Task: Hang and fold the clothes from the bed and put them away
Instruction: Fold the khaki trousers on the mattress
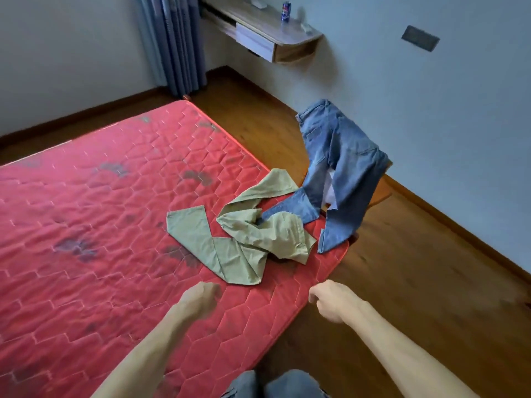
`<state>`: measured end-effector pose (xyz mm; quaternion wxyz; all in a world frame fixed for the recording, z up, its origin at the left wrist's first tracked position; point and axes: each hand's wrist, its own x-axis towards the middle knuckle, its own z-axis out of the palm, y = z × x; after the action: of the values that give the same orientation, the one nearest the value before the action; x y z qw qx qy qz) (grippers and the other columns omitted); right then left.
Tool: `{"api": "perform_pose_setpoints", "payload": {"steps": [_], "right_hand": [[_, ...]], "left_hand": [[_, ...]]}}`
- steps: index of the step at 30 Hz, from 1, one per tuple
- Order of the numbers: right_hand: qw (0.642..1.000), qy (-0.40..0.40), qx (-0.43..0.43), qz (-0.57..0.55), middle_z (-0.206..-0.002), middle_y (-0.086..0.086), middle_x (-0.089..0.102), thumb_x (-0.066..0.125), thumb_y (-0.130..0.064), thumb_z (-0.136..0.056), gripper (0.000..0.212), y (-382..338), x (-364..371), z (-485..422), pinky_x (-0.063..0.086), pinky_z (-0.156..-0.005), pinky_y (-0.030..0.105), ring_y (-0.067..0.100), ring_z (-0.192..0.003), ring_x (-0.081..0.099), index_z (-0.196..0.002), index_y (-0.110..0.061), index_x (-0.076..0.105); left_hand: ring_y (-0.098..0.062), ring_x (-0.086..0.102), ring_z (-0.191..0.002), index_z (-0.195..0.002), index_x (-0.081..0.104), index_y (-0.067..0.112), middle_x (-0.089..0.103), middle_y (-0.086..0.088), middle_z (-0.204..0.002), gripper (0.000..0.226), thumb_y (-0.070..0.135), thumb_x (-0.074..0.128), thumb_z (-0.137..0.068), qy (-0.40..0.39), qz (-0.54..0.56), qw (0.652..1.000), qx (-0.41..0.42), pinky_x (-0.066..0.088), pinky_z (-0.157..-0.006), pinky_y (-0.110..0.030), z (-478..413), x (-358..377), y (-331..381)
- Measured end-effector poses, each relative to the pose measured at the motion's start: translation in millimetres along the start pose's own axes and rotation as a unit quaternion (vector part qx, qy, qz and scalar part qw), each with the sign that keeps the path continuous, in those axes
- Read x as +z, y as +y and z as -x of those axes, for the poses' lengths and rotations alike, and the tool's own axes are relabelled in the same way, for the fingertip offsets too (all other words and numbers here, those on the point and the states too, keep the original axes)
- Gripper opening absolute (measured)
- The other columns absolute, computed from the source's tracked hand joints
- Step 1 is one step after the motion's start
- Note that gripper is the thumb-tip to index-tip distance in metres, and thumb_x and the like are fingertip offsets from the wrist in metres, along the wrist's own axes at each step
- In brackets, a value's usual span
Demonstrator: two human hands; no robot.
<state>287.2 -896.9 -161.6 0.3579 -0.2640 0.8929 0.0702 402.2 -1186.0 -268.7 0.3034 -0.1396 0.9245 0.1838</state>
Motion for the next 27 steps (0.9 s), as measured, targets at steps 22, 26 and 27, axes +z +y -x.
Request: {"api": "perform_pose_setpoints", "payload": {"steps": [22,26,27], "right_hand": [[0.967,-0.156,-0.188,0.068,-0.127,0.005,0.059,0.048,-0.035,-0.097,0.036,-23,-47,-344,0.048,-0.097,0.040,0.026,-0.116,0.058,-0.127,-0.017,0.054],[0.963,-0.173,-0.190,0.081,-0.131,0.009,0.054,0.047,-0.029,-0.097,0.038,-28,-17,-397,0.046,-0.097,0.040,0.030,-0.121,0.054,-0.132,-0.015,0.051],[0.965,-0.168,-0.185,0.076,-0.134,0.009,0.051,0.047,-0.027,-0.097,0.040,-28,-7,-410,0.045,-0.097,0.040,0.031,-0.122,0.053,-0.135,-0.016,0.048]], "left_hand": [[-0.030,0.058,-0.116,-0.123,0.054,0.013,0.064,-0.011,-0.123,0.037,0.038,0.045,-0.097,-0.046,0.282,0.930,-0.232,0.045,-0.091,-0.039,-191,-2,0],[-0.025,0.061,-0.116,-0.131,0.056,0.016,0.068,-0.006,-0.122,0.042,0.036,0.047,-0.096,-0.041,0.341,0.904,-0.256,0.048,-0.092,-0.035,-245,22,-7],[-0.024,0.061,-0.114,-0.131,0.056,0.016,0.068,-0.005,-0.121,0.042,0.036,0.048,-0.095,-0.042,0.350,0.898,-0.263,0.048,-0.092,-0.035,-257,33,-9]]}}
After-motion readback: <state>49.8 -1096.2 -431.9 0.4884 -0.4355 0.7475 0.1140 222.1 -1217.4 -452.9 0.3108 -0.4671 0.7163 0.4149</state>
